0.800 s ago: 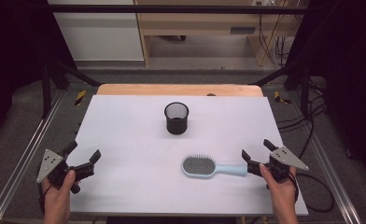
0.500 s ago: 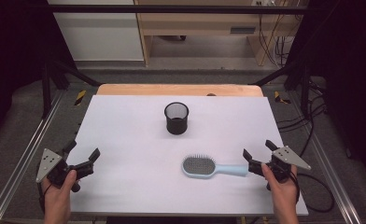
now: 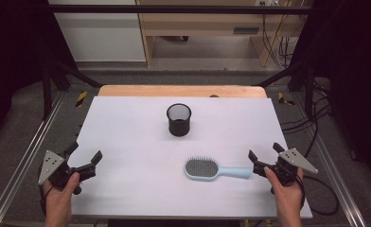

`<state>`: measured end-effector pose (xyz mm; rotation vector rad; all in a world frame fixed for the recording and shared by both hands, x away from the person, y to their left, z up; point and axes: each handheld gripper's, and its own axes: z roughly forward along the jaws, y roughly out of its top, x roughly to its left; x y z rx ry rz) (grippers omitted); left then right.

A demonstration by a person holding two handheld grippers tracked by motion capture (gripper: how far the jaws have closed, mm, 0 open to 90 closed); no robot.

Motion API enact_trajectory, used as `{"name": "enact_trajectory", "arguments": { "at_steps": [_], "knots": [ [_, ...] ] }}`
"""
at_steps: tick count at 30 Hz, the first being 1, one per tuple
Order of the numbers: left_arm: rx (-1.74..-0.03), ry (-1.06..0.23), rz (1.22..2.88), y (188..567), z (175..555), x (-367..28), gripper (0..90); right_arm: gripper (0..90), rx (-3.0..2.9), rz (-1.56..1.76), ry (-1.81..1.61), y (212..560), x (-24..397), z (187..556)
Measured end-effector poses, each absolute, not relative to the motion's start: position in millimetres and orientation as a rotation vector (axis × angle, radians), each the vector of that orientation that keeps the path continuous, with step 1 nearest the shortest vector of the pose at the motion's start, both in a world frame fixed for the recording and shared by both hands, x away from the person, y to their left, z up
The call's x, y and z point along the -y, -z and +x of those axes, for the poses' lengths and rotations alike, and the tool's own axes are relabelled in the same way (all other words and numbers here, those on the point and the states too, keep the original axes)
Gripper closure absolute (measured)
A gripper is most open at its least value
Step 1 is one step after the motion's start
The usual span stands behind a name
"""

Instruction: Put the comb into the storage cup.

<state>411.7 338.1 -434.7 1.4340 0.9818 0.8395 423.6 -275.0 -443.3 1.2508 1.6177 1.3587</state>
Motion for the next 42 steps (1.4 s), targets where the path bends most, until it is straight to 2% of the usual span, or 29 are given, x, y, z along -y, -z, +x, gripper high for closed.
{"name": "enact_trajectory", "arguments": {
  "at_steps": [7,8,10,12,15,18,19,20,21,22,26,34,42],
  "knots": [
    [-0.971,-0.841,1.455,435.8,411.8,-334.8,2.5,5.5,-1.654,1.27,-1.331,438.2,267.8,432.1],
    [-0.969,-0.84,1.462,436.2,412.1,-334.3,2.6,14.1,-1.687,1.276,-1.297,433.3,264.4,437.1],
    [-0.971,-0.837,1.462,436.6,412.4,-334.0,2.6,23.7,-1.732,1.276,-1.265,428.3,261.6,443.0],
    [-0.971,-0.838,1.468,437.0,412.7,-333.5,2.5,39.2,-1.795,1.277,-1.254,423.1,258.3,449.6],
    [-0.968,-0.837,1.47,436.7,412.3,-332.7,2.6,55.2,-1.87,1.291,-1.224,418.2,253.3,460.3],
    [-0.963,-0.841,1.469,436.6,411.5,-332.5,2.6,70.6,-1.942,1.273,-1.172,417.0,247.9,469.9],
    [-0.963,-0.841,1.469,436.6,411.5,-332.5,2.6,70.6,-1.942,1.273,-1.172,417.0,247.9,469.9],
    [-0.964,-0.84,1.468,436.7,411.5,-332.7,2.6,79.2,-1.984,1.266,-1.138,418.6,244.2,474.7],
    [-0.966,-0.841,1.467,436.7,411.4,-332.8,2.6,79.2,-1.984,1.266,-1.138,418.6,244.2,474.7],
    [-0.971,-0.839,1.467,437.0,411.5,-333.2,2.9,84.1,-2.022,1.264,-1.112,422.0,241.0,477.5],
    [-0.973,-0.833,1.462,437.0,411.7,-333.6,3.0,89.9,-2.13,1.255,-1.06,431.4,234.0,478.6],
    [-0.967,-0.834,1.466,436.6,411.5,-332.3,3.0,90.0,-2.313,1.241,-0.954,450.7,225.2,473.7],
    [-0.962,-0.831,1.474,436.8,412.6,-330.9,3.1,90.0,-2.364,1.264,-0.852,461.8,234.2,462.4]
  ]
}}
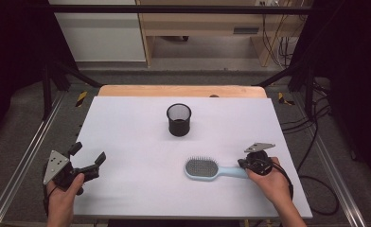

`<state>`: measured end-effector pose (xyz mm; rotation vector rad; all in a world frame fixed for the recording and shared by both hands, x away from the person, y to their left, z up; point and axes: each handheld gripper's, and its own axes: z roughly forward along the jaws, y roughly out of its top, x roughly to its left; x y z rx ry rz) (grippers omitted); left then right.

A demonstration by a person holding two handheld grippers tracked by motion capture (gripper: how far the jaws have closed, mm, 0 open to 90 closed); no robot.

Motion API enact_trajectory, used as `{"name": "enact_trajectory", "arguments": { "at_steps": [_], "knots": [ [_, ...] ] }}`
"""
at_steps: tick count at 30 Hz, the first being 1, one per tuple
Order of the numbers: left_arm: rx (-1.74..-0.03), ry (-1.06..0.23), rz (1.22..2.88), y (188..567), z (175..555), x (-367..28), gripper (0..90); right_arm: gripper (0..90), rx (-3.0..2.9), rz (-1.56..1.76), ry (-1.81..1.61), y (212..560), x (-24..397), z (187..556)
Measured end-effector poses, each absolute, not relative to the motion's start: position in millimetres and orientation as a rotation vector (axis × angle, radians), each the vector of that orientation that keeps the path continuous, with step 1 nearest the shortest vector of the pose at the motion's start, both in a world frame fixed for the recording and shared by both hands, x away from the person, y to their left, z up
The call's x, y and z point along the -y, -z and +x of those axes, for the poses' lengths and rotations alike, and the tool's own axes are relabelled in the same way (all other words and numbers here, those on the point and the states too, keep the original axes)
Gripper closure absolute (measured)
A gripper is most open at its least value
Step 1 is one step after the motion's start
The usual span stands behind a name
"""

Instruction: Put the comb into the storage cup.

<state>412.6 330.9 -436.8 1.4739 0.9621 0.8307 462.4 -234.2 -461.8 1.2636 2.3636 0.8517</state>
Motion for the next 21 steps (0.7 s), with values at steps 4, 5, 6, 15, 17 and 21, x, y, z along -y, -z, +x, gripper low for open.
{"name": "enact_trajectory", "arguments": {
  "at_steps": [4,5,6,15,17,21],
  "knots": [
    [-0.959,-0.834,1.474,436.4,411.3,-330.8,3.1,90.0,-2.423,1.265,-0.842,460.6,235.0,453.1],
    [-0.96,-0.833,1.475,436.6,411.6,-330.9,3.1,90.0,-2.453,1.264,-0.826,460.9,234.5,450.7],
    [-0.962,-0.831,1.475,436.9,412.1,-330.9,3.1,90.0,-2.453,1.264,-0.826,460.9,234.5,450.7],
    [-0.957,-0.824,1.493,437.8,413.3,-328.9,3.2,90.0,-2.555,1.182,-0.779,457.8,223.9,419.0],
    [-0.955,-0.821,1.496,437.9,413.3,-328.1,3.2,90.0,-2.573,1.169,-0.775,457.4,221.2,413.9],
    [-0.951,-0.814,1.506,438.4,413.7,-327.3,3.3,90.0,-2.606,1.149,-0.761,457.0,217.2,408.4]
  ]
}}
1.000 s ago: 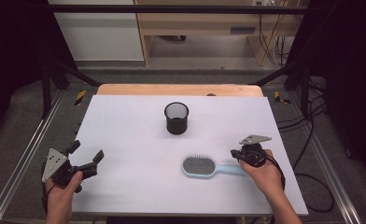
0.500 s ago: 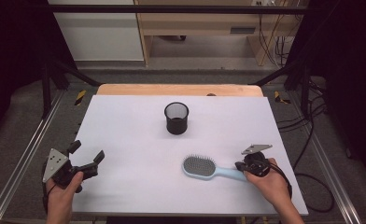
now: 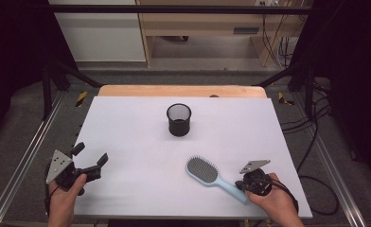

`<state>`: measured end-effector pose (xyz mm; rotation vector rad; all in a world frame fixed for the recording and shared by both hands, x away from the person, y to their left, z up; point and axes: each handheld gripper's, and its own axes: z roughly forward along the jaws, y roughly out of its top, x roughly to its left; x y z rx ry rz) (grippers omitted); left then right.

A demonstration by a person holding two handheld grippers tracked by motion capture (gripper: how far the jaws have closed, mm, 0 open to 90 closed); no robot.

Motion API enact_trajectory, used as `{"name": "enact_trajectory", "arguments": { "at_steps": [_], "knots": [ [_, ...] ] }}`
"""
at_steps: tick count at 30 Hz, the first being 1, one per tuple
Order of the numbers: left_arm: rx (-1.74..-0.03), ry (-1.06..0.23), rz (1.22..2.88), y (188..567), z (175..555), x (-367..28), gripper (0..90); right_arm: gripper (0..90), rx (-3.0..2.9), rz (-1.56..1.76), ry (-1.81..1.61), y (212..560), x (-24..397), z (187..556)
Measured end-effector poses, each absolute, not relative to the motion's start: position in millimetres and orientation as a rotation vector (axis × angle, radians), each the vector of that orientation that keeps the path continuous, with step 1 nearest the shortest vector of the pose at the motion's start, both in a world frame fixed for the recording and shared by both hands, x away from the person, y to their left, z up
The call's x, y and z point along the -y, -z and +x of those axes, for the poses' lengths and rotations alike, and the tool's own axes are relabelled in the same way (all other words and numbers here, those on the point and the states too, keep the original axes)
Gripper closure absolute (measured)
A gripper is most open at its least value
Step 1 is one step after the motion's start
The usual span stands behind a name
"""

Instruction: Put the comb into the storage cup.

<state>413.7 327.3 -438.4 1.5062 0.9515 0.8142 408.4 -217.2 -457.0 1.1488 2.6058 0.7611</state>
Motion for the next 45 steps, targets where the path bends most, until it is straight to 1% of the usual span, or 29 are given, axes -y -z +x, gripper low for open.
{"name": "enact_trajectory", "arguments": {
  "at_steps": [9,12,13,14,15,17,18,19,20,21,22,23,24,28,31,34,35,36,37,38,39,40,41,42,43,45],
  "knots": [
    [-0.96,-0.823,1.494,438.0,413.3,-329.2,4.1,89.8,-2.561,1.157,-0.818,452.2,222.5,407.2],
    [-0.957,-0.822,1.498,438.2,413.5,-328.5,4.0,87.8,-2.526,1.141,-0.874,446.3,224.5,405.1],
    [-0.955,-0.821,1.504,438.2,413.5,-328.0,4.0,84.3,-2.52,1.11,-0.91,442.1,223.2,402.5],
    [-0.955,-0.821,1.504,438.2,413.5,-328.0,4.0,84.3,-2.52,1.11,-0.91,442.1,223.2,402.5],
    [-0.955,-0.821,1.504,438.2,413.5,-327.8,4.0,82.1,-2.523,1.106,-0.915,440.6,222.5,401.6],
    [-0.955,-0.822,1.502,438.2,413.5,-327.7,3.9,75.8,-2.537,1.08,-0.917,437.9,218.9,399.3],
    [-0.956,-0.823,1.499,438.1,413.4,-327.7,3.9,71.0,-2.545,1.076,-0.921,437.2,216.7,398.6],
    [-0.957,-0.823,1.497,438.0,413.3,-327.9,3.9,64.6,-2.551,1.074,-0.92,437.0,214.2,398.3],
    [-0.958,-0.823,1.497,438.0,413.2,-328.2,3.9,55.1,-2.568,1.069,-0.911,437.4,208.5,398.6],
    [-0.959,-0.823,1.496,438.0,413.1,-328.4,3.9,55.1,-2.568,1.069,-0.911,437.4,208.5,398.6],
    [-0.959,-0.824,1.498,437.9,412.9,-328.8,3.9,47.2,-2.597,1.051,-0.891,438.8,202.5,399.6],
    [-0.958,-0.824,1.5,437.9,412.9,-329.1,3.9,43.7,-2.603,1.046,-0.886,439.9,199.9,399.9],
    [-0.959,-0.823,1.498,437.9,412.9,-329.1,3.9,43.7,-2.603,1.046,-0.886,439.9,199.9,399.9],
    [-0.958,-0.822,1.5,438.0,413.1,-329.2,3.8,28.4,-2.62,1.004,-0.855,446.0,187.2,403.3],
    [-0.957,-0.822,1.499,437.8,412.9,-329.0,3.8,19.4,-2.615,1.001,-0.822,449.7,180.2,406.0],
    [-0.958,-0.823,1.498,437.8,412.9,-329.2,3.8,18.5,-2.636,1.018,-0.807,453.4,174.1,410.3],
    [-0.958,-0.823,1.498,437.8,412.9,-329.3,3.8,20.3,-2.643,1.022,-0.802,454.2,172.3,411.3],
    [-0.958,-0.824,1.5,437.8,412.9,-329.5,3.8,27.4,-2.652,1.015,-0.784,455.4,169.2,413.1],
    [-0.959,-0.824,1.498,437.8,413.0,-329.4,3.8,30.9,-2.654,1.013,-0.779,456.0,168.1,413.6],
    [-0.959,-0.824,1.497,437.8,412.9,-329.4,3.8,36.4,-2.662,1.007,-0.773,456.5,167.0,414.5],
    [-0.959,-0.824,1.498,437.7,412.8,-329.5,3.8,36.4,-2.662,1.007,-0.773,456.5,167.0,414.5],
    [-0.958,-0.824,1.498,437.7,412.8,-329.4,3.8,39.8,-2.67,1.003,-0.766,457.2,166.0,415.1],
    [-0.958,-0.824,1.498,437.7,412.8,-329.4,3.8,46.1,-2.674,0.996,-0.741,459.4,164.3,416.6],
    [-0.959,-0.824,1.498,437.7,412.8,-329.4,3.8,46.1,-2.674,0.996,-0.741,459.4,164.3,416.6],
    [-0.959,-0.824,1.499,437.7,412.9,-329.5,3.8,50.8,-2.675,0.994,-0.729,460.8,163.2,417.7],
    [-0.959,-0.824,1.497,437.8,413.0,-329.4,3.8,54.0,-2.683,0.995,-0.729,461.0,162.5,418.3]
  ]
}}
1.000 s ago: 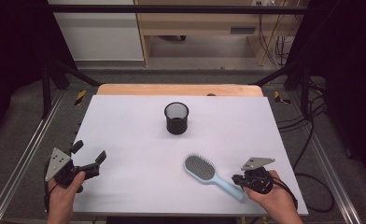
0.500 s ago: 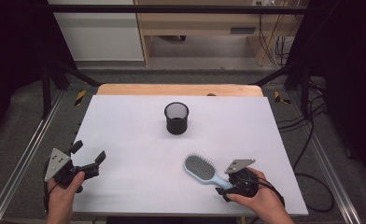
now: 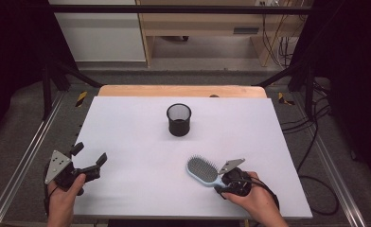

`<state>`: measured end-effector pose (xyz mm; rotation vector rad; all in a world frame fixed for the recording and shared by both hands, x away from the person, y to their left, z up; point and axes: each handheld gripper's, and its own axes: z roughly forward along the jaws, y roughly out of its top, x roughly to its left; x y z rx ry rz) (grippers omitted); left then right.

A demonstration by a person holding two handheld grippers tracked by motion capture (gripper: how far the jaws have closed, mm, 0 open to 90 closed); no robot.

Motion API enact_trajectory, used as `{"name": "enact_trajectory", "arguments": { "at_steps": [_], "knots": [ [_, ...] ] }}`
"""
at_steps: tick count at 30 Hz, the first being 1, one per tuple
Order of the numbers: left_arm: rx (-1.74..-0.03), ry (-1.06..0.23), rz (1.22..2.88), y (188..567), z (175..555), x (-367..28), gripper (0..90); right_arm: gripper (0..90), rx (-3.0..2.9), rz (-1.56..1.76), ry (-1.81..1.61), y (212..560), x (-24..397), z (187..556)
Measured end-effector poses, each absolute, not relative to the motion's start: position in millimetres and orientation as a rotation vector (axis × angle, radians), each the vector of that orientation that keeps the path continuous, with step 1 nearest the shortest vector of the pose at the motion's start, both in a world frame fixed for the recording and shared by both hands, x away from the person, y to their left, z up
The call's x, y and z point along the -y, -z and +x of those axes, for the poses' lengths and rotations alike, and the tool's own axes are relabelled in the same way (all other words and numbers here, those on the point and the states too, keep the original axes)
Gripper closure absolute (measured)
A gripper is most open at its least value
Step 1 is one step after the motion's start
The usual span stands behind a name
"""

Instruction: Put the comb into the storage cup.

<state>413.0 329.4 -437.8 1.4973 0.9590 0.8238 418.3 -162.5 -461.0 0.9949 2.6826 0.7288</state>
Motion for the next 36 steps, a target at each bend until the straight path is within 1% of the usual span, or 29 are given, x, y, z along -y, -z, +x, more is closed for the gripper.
{"name": "enact_trajectory", "arguments": {
  "at_steps": [1,2,4,5,8,17,22,27,28,36],
  "knots": [
    [-0.959,-0.824,1.497,437.8,413.0,-329.4,3.8,54.0,-2.683,0.995,-0.729,461.0,162.5,418.3],
    [-0.958,-0.824,1.499,437.7,413.0,-329.5,3.8,57.2,-2.684,0.989,-0.728,460.6,162.0,418.4],
    [-0.958,-0.823,1.499,437.7,413.0,-329.3,3.8,60.7,-2.686,0.974,-0.71,459.8,160.1,417.9],
    [-0.958,-0.823,1.499,437.7,412.9,-329.2,3.8,60.7,-2.686,0.974,-0.71,459.8,160.1,417.9],
    [-0.957,-0.823,1.498,437.6,412.8,-329.1,3.8,68.9,-2.686,0.97,-0.695,459.5,160.2,418.0],
    [-0.957,-0.824,1.498,437.3,412.5,-329.2,3.8,69.7,-2.687,0.981,-0.677,458.2,158.0,418.2],
    [-0.956,-0.824,1.498,437.2,412.4,-328.3,3.8,69.8,-2.671,0.986,-0.732,453.2,159.6,421.2],
    [-0.952,-0.824,1.499,436.6,411.8,-327.4,3.8,69.7,-2.598,1.008,-0.801,443.8,163.9,432.8],
    [-0.952,-0.823,1.499,436.6,411.9,-326.9,3.8,69.7,-2.559,1.041,-0.847,439.6,165.2,439.7],
    [-0.944,-0.791,1.512,435.4,411.1,-322.8,3.7,69.8,-2.459,1.12,-0.959,436.9,165.6,460.8]
  ]
}}
